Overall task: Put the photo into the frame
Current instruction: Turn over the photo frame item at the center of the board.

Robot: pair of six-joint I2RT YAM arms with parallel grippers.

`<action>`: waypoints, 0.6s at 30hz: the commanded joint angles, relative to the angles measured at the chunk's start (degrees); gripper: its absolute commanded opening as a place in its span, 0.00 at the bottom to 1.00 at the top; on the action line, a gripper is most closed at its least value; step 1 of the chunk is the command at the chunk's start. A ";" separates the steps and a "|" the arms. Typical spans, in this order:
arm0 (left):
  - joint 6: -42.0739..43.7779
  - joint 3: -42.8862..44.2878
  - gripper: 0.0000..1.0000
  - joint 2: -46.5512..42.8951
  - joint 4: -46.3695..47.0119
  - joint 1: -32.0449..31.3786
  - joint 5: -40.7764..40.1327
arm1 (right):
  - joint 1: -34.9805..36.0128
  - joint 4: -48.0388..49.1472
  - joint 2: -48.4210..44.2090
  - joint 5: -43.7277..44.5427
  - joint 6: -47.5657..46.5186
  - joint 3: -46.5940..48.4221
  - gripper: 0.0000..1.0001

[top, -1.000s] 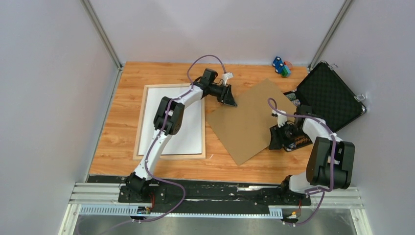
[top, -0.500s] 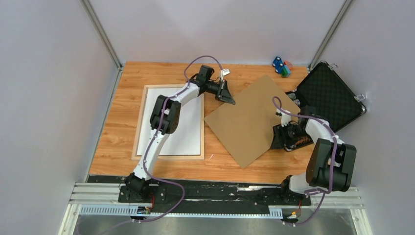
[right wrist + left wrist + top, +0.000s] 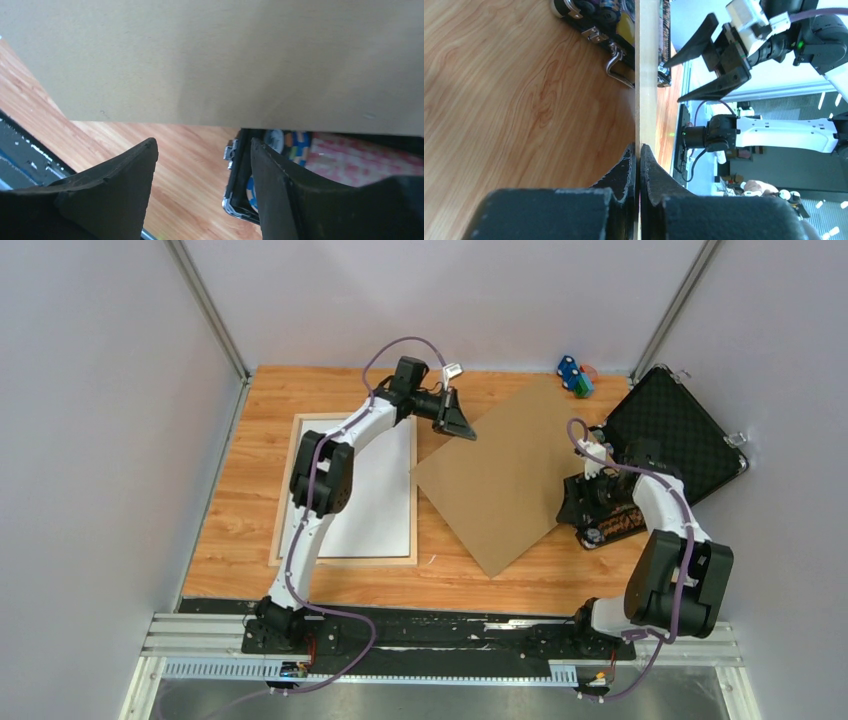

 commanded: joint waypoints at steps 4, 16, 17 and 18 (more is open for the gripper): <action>9.79 -6.72 0.00 -13.24 -5.63 5.37 -4.04 | -0.59 0.15 -1.99 -3.31 1.37 7.30 0.68; 14.14 -18.10 0.00 -28.72 -11.75 10.59 -11.56 | 7.19 5.71 -0.10 -6.10 21.42 16.05 0.67; 14.27 -18.42 0.00 -30.49 -12.45 10.78 -12.16 | 7.97 6.38 0.33 -6.18 22.98 17.04 0.67; 14.42 -19.02 0.00 -32.09 -13.17 10.89 -13.39 | 8.82 7.08 0.69 -6.19 24.50 18.02 0.67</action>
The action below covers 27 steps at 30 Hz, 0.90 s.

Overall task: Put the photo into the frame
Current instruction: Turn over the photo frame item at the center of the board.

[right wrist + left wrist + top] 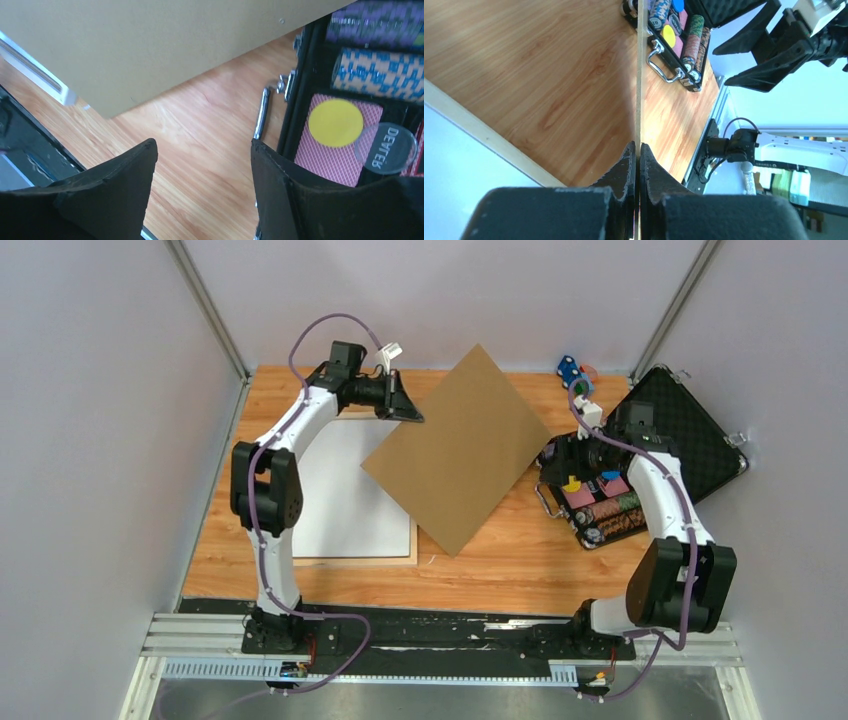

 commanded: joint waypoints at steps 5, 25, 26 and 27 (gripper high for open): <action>2.44 -2.53 0.00 -13.28 -2.50 0.28 -7.75 | 7.55 8.05 3.16 -2.08 15.64 9.64 0.66; -0.08 3.17 0.00 -16.46 -11.20 -3.74 -28.38 | 16.15 19.72 24.28 -15.98 45.27 26.21 0.72; -0.44 3.85 0.00 -16.21 -11.86 -4.51 -29.18 | 16.68 19.92 25.55 -16.39 46.39 27.39 0.73; -0.64 5.33 0.00 -15.79 -13.10 -4.91 -30.97 | 17.18 20.28 26.96 -16.77 47.73 28.55 0.73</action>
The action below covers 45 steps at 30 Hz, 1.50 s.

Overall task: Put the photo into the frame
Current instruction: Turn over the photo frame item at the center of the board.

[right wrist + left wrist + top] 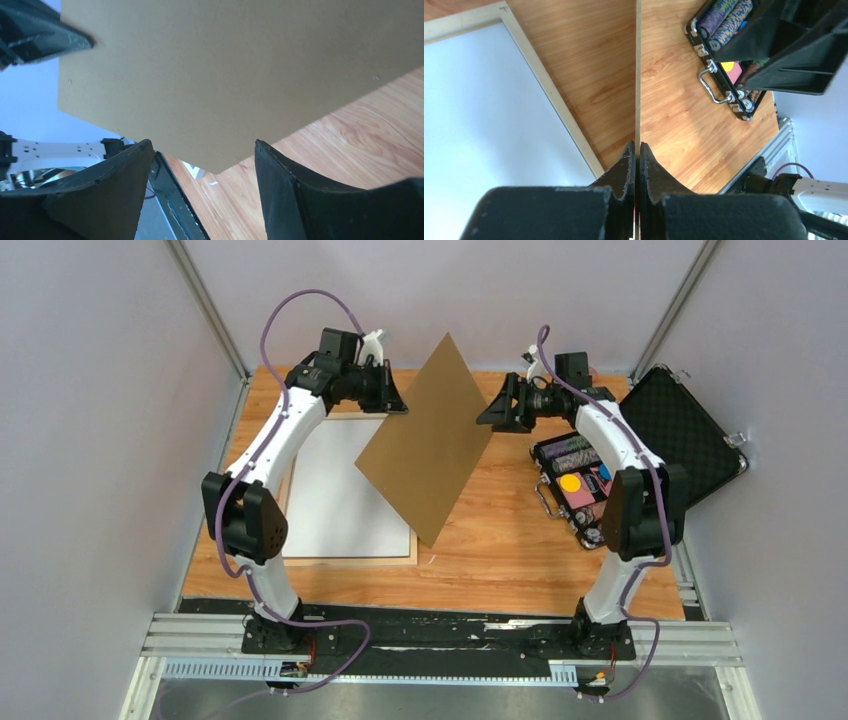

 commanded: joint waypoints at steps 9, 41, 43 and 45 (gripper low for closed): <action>-3.06 12.14 0.00 1.19 -4.50 -7.68 -12.83 | 3.59 11.48 10.69 -9.74 19.58 10.41 0.78; 3.94 18.51 0.10 1.01 -9.91 -18.34 -25.11 | -1.00 20.96 4.79 -19.96 26.42 0.74 0.98; 3.61 18.39 0.13 0.90 -9.59 -19.06 -25.19 | -1.07 20.91 4.36 -19.87 26.54 0.56 0.98; 3.43 18.25 0.20 0.89 -9.22 -19.75 -25.18 | -1.17 20.91 3.79 -19.86 26.54 0.29 0.99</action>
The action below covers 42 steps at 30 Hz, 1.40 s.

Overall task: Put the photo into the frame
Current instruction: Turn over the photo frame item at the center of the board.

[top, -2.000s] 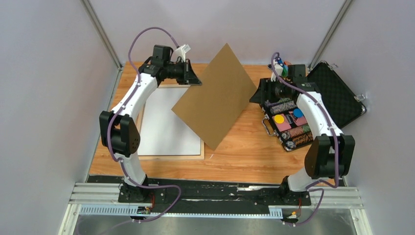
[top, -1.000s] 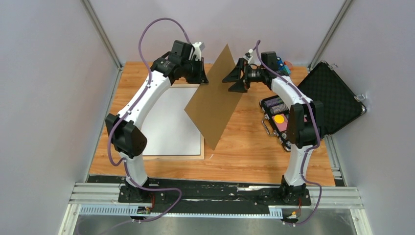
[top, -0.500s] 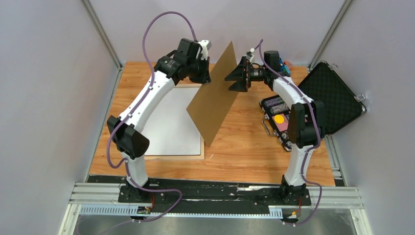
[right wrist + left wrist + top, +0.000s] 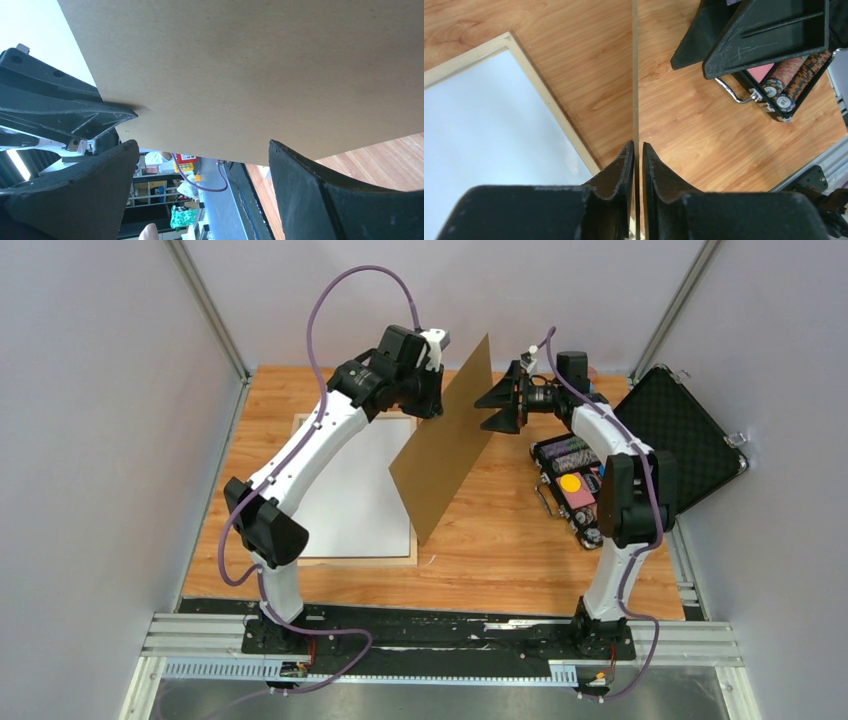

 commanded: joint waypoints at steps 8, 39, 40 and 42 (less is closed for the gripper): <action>-1.52 0.02 0.49 -3.37 5.52 -4.18 0.75 | -0.63 1.57 -7.40 -1.62 0.17 -2.13 0.99; 1.25 -3.13 0.88 -6.75 8.07 -15.05 0.88 | -4.49 -10.50 -28.97 19.93 -10.30 -17.53 0.98; 1.52 -3.12 0.88 -6.92 7.99 -15.05 0.45 | -4.51 -10.77 -29.22 20.98 -10.55 -18.12 0.97; 2.36 -3.20 0.89 -7.52 7.78 -15.01 -0.25 | -4.50 -10.93 -29.33 22.38 -10.80 -19.18 0.95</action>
